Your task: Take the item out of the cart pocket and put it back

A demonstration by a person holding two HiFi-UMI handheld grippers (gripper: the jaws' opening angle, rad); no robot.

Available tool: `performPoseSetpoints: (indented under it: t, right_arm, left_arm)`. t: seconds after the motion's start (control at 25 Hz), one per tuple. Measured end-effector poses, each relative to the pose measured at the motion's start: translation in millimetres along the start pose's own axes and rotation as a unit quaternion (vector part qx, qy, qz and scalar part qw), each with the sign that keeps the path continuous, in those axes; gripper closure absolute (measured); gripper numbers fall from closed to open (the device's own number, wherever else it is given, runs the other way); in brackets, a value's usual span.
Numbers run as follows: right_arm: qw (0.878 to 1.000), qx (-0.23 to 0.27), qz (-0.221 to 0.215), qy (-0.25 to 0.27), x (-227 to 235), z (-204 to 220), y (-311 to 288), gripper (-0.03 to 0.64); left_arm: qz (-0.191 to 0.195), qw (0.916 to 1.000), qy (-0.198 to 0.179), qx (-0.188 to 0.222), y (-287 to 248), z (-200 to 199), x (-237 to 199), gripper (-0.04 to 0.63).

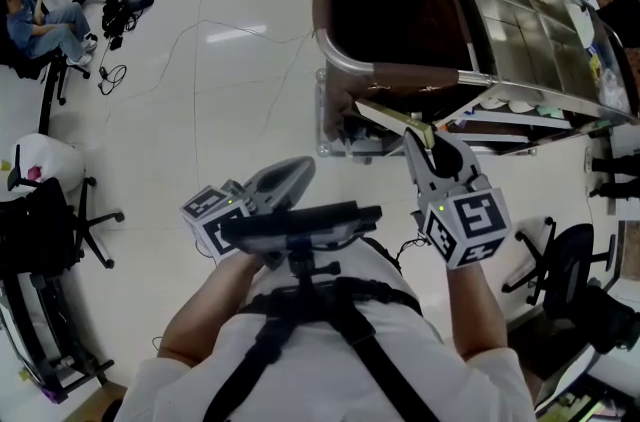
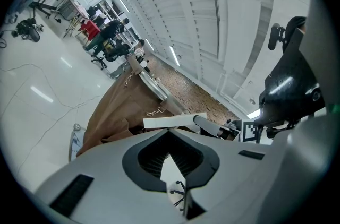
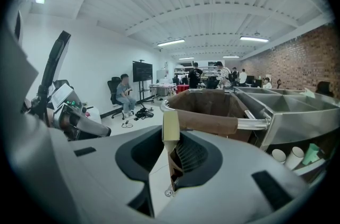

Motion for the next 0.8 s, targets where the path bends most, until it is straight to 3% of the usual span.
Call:
performPoseSetpoints:
  t: [0.8]
  right_arm:
    - [1.000, 0.003, 0.008, -0.005, 3, -5, 19, 0.540]
  left_arm:
    - [-0.009, 0.9998, 0.002, 0.016, 4, -9, 4, 0.601]
Point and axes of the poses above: the fingertips, and each gripper's own axes: y backward along the fingers, x to its right, z out of its underside, the point moved 3 cm from there along y, backward along the fingers, and after that the axes turned 4 degrees about x, right-handed, at the moved point
